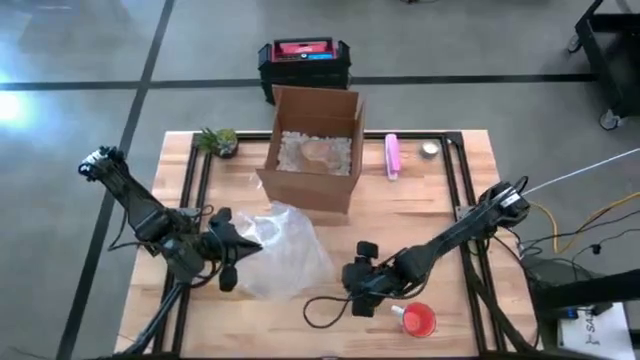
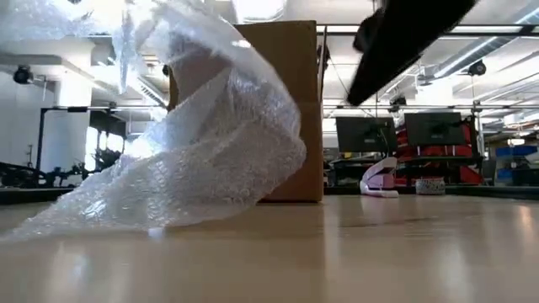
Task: Wrap mug
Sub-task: Prepare the transparent bubble wrap
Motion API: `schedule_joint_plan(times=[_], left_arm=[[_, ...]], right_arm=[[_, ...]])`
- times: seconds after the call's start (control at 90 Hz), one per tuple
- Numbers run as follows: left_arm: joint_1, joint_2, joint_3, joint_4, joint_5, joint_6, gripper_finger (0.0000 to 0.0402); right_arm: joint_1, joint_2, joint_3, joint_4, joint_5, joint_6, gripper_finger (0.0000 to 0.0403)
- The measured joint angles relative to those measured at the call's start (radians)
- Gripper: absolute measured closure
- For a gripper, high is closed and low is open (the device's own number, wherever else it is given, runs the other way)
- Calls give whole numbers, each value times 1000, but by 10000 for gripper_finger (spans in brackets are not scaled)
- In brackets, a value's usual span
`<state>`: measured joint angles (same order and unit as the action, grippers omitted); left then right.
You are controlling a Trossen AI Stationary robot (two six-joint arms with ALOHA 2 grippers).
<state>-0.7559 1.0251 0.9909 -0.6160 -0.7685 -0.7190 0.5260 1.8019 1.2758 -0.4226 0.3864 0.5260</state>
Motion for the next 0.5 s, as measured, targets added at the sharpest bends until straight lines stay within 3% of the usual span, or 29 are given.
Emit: schedule_joint_plan(times=[0.144, 0.422, 0.5], left_arm=[[1, -3, 24, 17, -12, 31, 402], [3, -4, 45, 103, -78, 139, 402], [3, -4, 45, 151, -77, 163, 402]], right_arm=[[4, 35, -41, 246, 1, -56, 235], [8, 172, -42, 560, -38, -197, 258], [-9, 223, -26, 634, -7, -269, 265]])
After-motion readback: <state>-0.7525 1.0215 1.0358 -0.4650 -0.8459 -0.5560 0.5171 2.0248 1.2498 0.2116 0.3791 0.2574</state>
